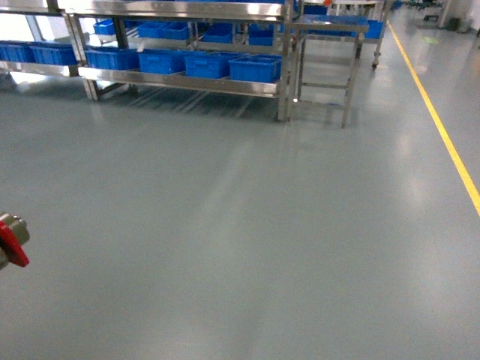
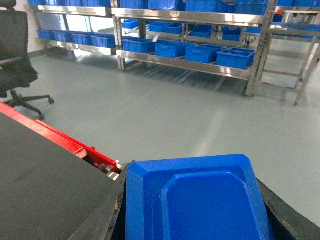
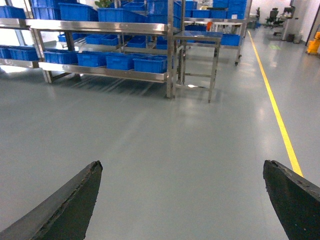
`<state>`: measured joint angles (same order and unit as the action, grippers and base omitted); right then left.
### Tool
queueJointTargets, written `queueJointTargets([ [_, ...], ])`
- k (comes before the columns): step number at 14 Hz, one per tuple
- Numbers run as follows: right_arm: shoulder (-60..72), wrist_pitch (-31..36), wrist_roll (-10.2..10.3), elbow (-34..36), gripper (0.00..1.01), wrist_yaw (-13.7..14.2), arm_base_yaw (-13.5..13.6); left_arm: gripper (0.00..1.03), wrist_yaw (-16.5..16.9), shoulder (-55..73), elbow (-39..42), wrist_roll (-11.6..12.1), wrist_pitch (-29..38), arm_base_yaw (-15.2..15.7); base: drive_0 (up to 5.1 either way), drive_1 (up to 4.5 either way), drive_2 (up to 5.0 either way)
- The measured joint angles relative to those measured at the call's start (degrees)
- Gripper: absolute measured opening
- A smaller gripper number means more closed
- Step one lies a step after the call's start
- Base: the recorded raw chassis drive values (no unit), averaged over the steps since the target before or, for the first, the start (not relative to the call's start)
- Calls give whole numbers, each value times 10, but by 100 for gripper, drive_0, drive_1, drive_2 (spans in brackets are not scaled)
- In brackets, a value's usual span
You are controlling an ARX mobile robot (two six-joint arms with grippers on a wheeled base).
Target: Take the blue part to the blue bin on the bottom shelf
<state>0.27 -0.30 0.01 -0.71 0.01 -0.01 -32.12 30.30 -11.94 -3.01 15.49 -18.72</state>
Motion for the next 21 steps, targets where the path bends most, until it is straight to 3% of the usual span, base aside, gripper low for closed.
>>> queueJointTargets([
  [13,0,0,0,0,98,0,0,44,0,0,0,0,0,0,-157,-157,-157],
  [21,0,0,0,0,98,0,0,44,1,0,0,0,0,0,-5,-5,-5],
])
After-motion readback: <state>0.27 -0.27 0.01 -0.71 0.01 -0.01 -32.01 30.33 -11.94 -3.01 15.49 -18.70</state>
